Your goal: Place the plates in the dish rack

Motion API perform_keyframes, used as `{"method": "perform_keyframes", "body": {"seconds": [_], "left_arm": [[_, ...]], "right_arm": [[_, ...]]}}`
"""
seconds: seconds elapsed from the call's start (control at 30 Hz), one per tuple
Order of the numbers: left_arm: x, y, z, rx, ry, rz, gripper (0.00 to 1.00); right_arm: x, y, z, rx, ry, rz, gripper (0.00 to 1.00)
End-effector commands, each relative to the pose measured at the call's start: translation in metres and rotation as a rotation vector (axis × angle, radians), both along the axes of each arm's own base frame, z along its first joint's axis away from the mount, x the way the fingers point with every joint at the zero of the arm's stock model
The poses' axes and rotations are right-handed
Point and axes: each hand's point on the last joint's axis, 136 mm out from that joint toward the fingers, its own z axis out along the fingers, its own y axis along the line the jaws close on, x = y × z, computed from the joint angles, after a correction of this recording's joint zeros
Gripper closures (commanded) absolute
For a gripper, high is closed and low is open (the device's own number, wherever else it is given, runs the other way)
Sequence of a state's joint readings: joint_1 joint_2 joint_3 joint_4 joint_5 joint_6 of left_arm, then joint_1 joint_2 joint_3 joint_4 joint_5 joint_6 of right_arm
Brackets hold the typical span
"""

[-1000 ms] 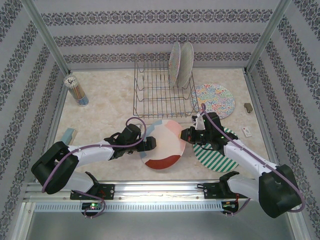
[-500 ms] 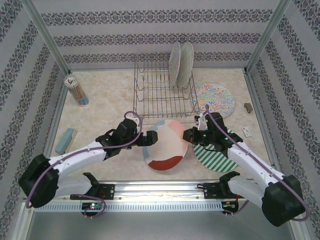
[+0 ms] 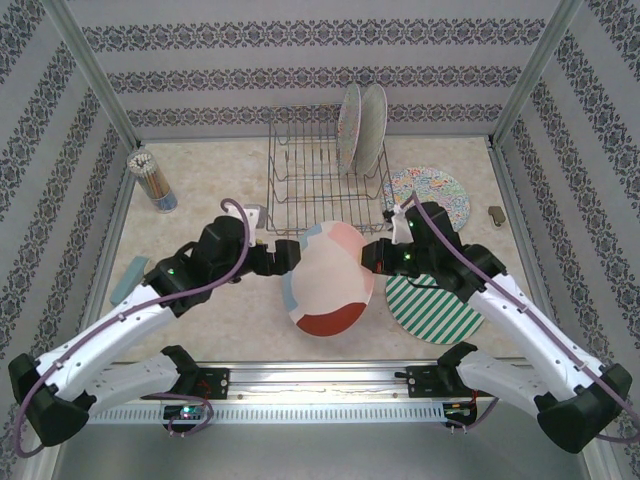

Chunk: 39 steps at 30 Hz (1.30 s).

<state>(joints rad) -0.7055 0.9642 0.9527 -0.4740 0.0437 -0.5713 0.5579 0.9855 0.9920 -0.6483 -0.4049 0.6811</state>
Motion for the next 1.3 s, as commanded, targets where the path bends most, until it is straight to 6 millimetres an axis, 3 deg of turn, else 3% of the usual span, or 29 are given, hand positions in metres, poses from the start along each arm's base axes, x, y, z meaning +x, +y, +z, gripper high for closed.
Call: {"method": "perform_keyframes", "body": {"seconds": [0.0, 0.2, 0.37, 0.5, 0.6, 0.8, 1.03, 1.27], "left_arm": [[-0.002, 0.024, 0.027, 0.095, -0.055, 0.009, 0.0], [0.022, 0.042, 0.079, 0.14, -0.127, 0.039, 0.0], [0.055, 0.058, 0.102, 0.06, -0.104, 0.084, 0.0], [0.088, 0.081, 0.115, 0.037, -0.112, 0.157, 0.0], [0.112, 0.093, 0.106, 0.012, -0.085, 0.187, 0.0], [0.14, 0.101, 0.058, -0.029, 0.002, 0.177, 0.0], [0.145, 0.12, 0.016, 0.025, 0.035, 0.212, 0.0], [0.143, 0.135, 0.004, 0.107, 0.026, 0.268, 0.0]], "right_arm": [[0.005, -0.002, 0.025, -0.034, -0.061, -0.009, 1.0], [0.032, 0.0, 0.069, -0.061, -0.171, -0.047, 1.0], [0.061, -0.004, 0.105, -0.098, -0.287, -0.12, 1.0], [0.086, -0.007, 0.134, -0.139, -0.375, -0.187, 1.0], [0.107, -0.008, 0.151, -0.175, -0.429, -0.235, 1.0], [0.158, -0.017, 0.169, -0.321, -0.532, -0.369, 1.0], [0.225, -0.003, 0.175, -0.487, -0.623, -0.434, 1.0], [0.289, 0.023, 0.184, -0.638, -0.754, -0.461, 1.0]]}}
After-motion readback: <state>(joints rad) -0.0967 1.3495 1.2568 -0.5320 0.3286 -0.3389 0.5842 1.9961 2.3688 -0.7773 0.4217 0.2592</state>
